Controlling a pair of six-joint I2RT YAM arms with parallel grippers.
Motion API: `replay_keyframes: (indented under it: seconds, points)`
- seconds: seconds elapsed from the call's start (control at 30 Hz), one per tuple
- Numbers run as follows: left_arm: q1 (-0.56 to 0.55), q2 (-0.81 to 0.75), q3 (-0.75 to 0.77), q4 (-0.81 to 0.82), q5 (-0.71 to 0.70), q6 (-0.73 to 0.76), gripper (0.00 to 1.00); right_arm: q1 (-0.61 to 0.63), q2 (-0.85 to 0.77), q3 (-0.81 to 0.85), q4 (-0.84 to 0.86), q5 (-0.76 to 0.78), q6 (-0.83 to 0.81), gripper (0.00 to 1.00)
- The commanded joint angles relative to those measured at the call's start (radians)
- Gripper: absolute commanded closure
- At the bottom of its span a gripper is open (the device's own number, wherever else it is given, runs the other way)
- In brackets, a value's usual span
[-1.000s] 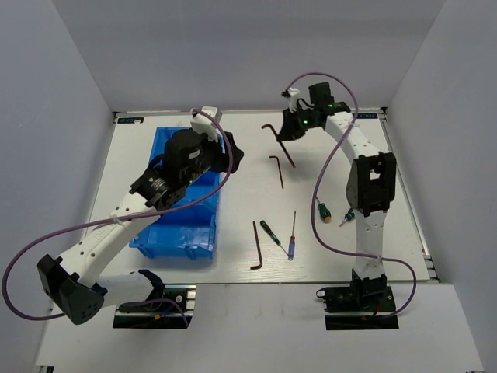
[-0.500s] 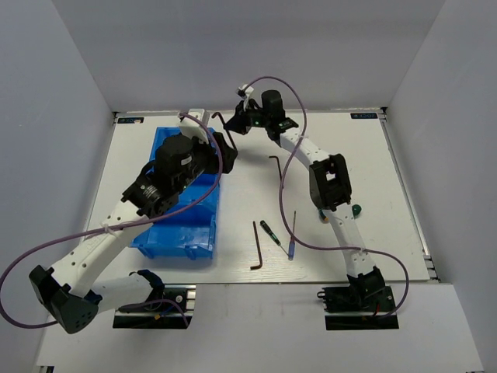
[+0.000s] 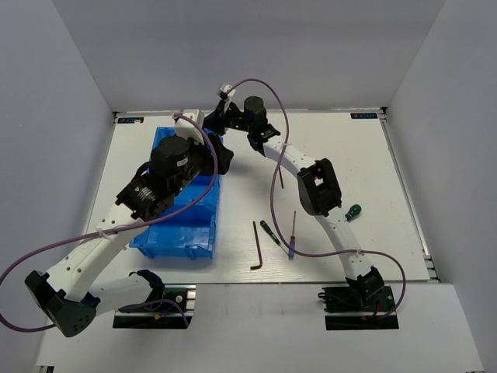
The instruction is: Sort the tools into containers
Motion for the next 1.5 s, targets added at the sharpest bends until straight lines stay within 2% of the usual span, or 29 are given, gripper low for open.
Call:
replay_keyframes:
  seconds: [0.0,0.17,0.2,0.23,0.27,0.33,0.53,0.6,0.63,0.67,0.7,0.73,0.77,0.8,0.83,0.9,0.93,0.97,1.0,1.03,1.07,1.13,1.23,1.47]
  points:
    - [0.003,-0.022,0.037,-0.012,-0.019,-0.008,0.24,0.019,-0.042,-0.014,0.106,0.018,-0.013,1.00]
    - [0.003,-0.012,0.037,-0.012,-0.019,-0.017,0.24,0.058,0.004,-0.022,0.054,0.059,-0.106,1.00]
    - [0.003,-0.012,0.037,-0.021,-0.019,-0.017,0.24,0.055,0.002,-0.034,0.051,0.056,-0.108,0.90]
    - [0.003,-0.012,0.037,-0.021,-0.019,-0.017,0.24,0.055,-0.013,-0.054,0.052,0.053,-0.108,0.66]
    - [0.003,-0.012,0.026,-0.021,-0.019,-0.017,0.24,0.049,-0.016,-0.064,0.052,0.038,-0.108,0.60]
    - [0.003,-0.022,0.014,-0.011,-0.019,-0.017,0.24,0.046,-0.056,-0.104,0.054,0.022,-0.108,0.52]
    - [0.003,0.014,0.003,-0.001,0.008,-0.006,0.27,0.013,-0.194,-0.239,0.068,0.015,-0.080,0.48]
    - [0.003,0.036,-0.006,0.011,0.028,-0.006,0.44,-0.011,-0.272,-0.281,0.028,0.082,-0.074,0.51]
    - [0.003,0.075,-0.006,0.020,0.028,0.003,0.53,-0.031,-0.295,-0.301,-0.039,0.111,-0.077,0.58]
    - [0.003,0.102,0.011,0.020,0.040,0.014,0.73,-0.057,-0.358,-0.308,-0.132,0.140,-0.086,0.84]
    - [0.003,0.133,0.034,0.020,0.062,0.014,0.79,-0.068,-0.377,-0.313,-0.188,0.171,-0.117,0.98]
    - [0.003,0.167,0.044,0.011,0.074,0.024,0.86,-0.091,-0.396,-0.313,-0.299,0.279,-0.141,1.00]
    - [0.003,0.229,0.045,0.023,0.085,0.025,0.91,-0.111,-0.439,-0.309,-0.428,0.323,-0.154,1.00]
    - [-0.006,0.262,0.054,0.035,0.103,0.025,0.96,-0.120,-0.446,-0.289,-0.517,0.393,-0.271,1.00]
    - [-0.006,0.297,0.067,0.045,0.117,0.025,0.97,-0.132,-0.458,-0.286,-0.697,0.447,-0.299,1.00]
    - [-0.006,0.419,0.124,0.054,0.148,0.025,0.98,-0.154,-0.447,-0.257,-0.809,0.510,-0.377,1.00]
    - [-0.006,0.467,0.155,0.043,0.148,0.025,0.98,-0.160,-0.425,-0.241,-0.966,0.550,-0.382,0.97]
    - [-0.006,0.513,0.190,-0.004,0.159,0.025,0.94,-0.169,-0.411,-0.224,-1.015,0.580,-0.390,0.85]
    - [-0.006,0.558,0.266,-0.039,0.147,-0.012,0.83,-0.172,-0.363,-0.166,-1.052,0.597,-0.398,0.69]
    - [-0.006,0.633,0.299,-0.068,0.146,-0.021,0.56,-0.171,-0.342,-0.142,-1.139,0.616,-0.390,0.63]
    - [-0.006,0.658,0.348,-0.116,0.146,-0.031,0.45,-0.172,-0.328,-0.120,-1.205,0.645,-0.381,0.55]
    - [-0.006,0.687,0.364,-0.153,0.113,-0.060,0.26,-0.168,-0.291,-0.083,-1.253,0.654,-0.363,0.51]
    - [-0.006,0.696,0.359,-0.194,0.099,-0.097,0.25,-0.163,-0.279,-0.118,-1.256,0.693,-0.330,0.50]
    - [-0.015,0.584,0.157,-0.138,0.136,-0.146,0.25,-0.168,-0.205,-0.140,-1.322,0.728,-0.264,0.56]
